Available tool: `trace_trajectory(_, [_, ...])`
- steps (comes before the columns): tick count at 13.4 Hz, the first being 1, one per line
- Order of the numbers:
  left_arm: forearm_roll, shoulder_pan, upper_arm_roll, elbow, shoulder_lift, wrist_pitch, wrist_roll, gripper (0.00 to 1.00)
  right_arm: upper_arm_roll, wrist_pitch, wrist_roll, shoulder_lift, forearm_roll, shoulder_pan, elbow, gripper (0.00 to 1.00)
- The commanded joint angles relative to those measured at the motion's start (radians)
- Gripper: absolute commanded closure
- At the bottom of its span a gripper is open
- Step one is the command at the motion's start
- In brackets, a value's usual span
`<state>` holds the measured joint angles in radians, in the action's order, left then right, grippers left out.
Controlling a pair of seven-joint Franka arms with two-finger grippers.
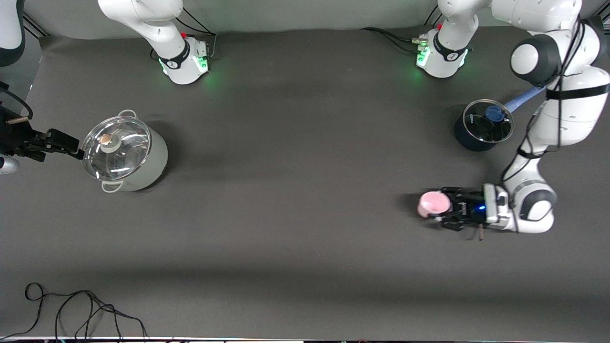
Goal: Transfer pink cup from left to right arm
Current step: 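Carry the pink cup with the left gripper toward the right gripper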
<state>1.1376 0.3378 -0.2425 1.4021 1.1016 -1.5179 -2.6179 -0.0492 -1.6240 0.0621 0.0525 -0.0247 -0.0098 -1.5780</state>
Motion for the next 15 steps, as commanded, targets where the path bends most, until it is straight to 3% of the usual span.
trace_trajectory(1, [0.042,-0.029,-0.117,0.014,-0.019,-0.149,-0.016,1.00,-0.001,0.021,0.021,-0.003,0.008,-0.003,0.013,0.00])
trace_trajectory(3, [0.102,-0.074,-0.200,0.018,-0.019,-0.282,-0.008,1.00,-0.001,0.021,0.021,-0.003,0.008,-0.003,0.013,0.00])
trace_trajectory(8, [0.382,-0.276,-0.280,0.009,-0.020,-0.611,-0.008,1.00,-0.001,0.026,0.010,-0.006,0.009,-0.001,0.015,0.00])
trace_trajectory(10, [0.435,-0.319,-0.375,-0.017,-0.020,-0.823,-0.008,1.00,0.000,0.035,-0.031,-0.008,0.009,-0.001,0.030,0.00])
trace_trajectory(13, [0.441,-0.364,-0.524,-0.066,-0.020,-1.120,0.027,1.00,0.005,0.085,-0.378,-0.013,0.008,0.001,0.038,0.00])
trace_trajectory(15, [0.441,-0.426,-0.564,-0.130,-0.020,-1.237,0.100,1.00,-0.003,0.153,-0.590,-0.014,-0.012,-0.001,0.049,0.00])
